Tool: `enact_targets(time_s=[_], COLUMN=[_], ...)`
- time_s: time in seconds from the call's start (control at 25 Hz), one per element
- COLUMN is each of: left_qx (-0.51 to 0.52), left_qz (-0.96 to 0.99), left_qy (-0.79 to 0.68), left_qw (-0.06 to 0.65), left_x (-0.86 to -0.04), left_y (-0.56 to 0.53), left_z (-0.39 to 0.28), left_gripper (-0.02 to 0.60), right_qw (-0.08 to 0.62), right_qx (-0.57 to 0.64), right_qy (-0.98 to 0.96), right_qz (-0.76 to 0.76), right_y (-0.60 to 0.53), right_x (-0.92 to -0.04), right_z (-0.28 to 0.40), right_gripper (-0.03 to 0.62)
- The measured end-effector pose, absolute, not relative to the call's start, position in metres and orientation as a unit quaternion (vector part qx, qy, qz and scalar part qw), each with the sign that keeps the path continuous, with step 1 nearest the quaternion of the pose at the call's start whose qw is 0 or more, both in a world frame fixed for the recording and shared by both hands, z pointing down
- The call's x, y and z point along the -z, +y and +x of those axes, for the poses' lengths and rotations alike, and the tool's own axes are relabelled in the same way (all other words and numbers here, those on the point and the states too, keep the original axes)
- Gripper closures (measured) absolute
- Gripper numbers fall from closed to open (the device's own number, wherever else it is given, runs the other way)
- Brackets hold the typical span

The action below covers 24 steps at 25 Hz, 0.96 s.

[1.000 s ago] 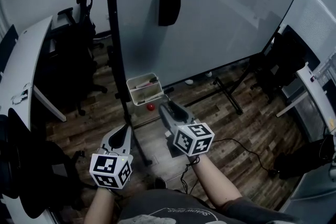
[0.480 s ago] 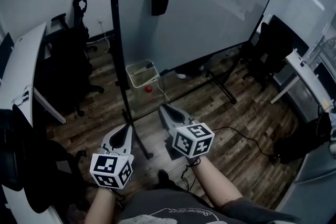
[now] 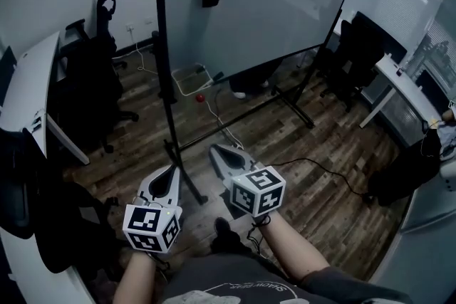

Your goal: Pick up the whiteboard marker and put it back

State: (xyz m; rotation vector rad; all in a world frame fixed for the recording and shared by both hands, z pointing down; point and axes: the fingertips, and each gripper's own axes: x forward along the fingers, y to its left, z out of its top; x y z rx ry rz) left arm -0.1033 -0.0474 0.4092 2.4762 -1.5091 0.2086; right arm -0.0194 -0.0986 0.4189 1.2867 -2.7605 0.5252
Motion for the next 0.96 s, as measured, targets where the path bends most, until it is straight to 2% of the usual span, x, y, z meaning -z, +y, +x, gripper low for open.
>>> enact_targets(time_s=[0.32, 0.96], left_qx=[-0.066, -0.040], left_qz=[0.848, 0.839], left_qy=[-0.512, -0.531], left_qw=[0.120, 0.108], left_x=[-0.412, -0.395], left_y=[-0.010, 0.012], left_z=[-0.114, -0.129], left_gripper=[0.568, 0.568], right_qw=[0.044, 0.028], right_qx=[-0.167, -0.112], right_qy=[-0.890, -0.895], right_qz=[0.423, 0.431], right_y=[-0.056, -0.020], right_x=[-0.428, -0.399], right_z=[-0.025, -0.028], right_gripper=[0.572, 0.572])
